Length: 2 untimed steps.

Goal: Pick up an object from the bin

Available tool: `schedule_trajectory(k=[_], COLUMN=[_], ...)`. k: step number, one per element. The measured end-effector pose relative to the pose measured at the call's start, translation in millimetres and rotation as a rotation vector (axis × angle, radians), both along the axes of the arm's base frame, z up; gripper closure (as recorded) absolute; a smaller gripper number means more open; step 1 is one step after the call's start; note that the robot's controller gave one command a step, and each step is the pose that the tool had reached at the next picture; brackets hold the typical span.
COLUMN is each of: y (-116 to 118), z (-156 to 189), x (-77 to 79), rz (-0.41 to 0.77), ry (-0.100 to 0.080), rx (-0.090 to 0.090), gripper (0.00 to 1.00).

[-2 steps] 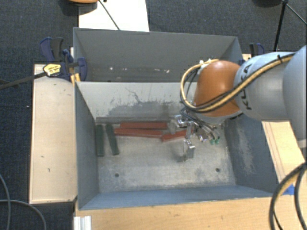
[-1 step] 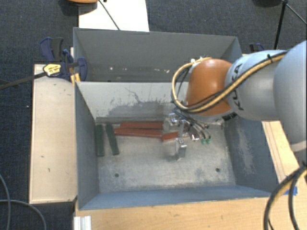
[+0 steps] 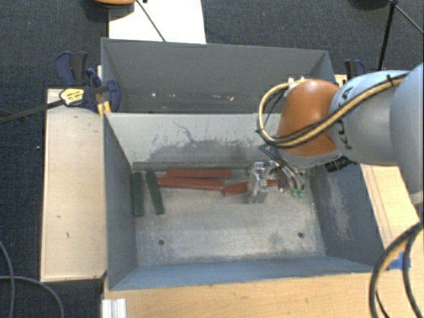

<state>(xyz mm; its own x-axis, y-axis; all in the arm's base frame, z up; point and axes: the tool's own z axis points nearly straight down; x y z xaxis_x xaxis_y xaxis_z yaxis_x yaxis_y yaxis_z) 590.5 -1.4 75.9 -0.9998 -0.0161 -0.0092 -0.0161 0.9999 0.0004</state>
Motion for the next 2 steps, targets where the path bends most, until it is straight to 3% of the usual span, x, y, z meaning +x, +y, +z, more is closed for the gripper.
schedule_trajectory(k=[1,2], y=[0.6,0.6], z=[0.1,0.0], x=[0.1,0.0], rz=[0.003,0.003], ry=[0.000,0.000], rx=[0.000,0.000], gripper=[0.00,1.00])
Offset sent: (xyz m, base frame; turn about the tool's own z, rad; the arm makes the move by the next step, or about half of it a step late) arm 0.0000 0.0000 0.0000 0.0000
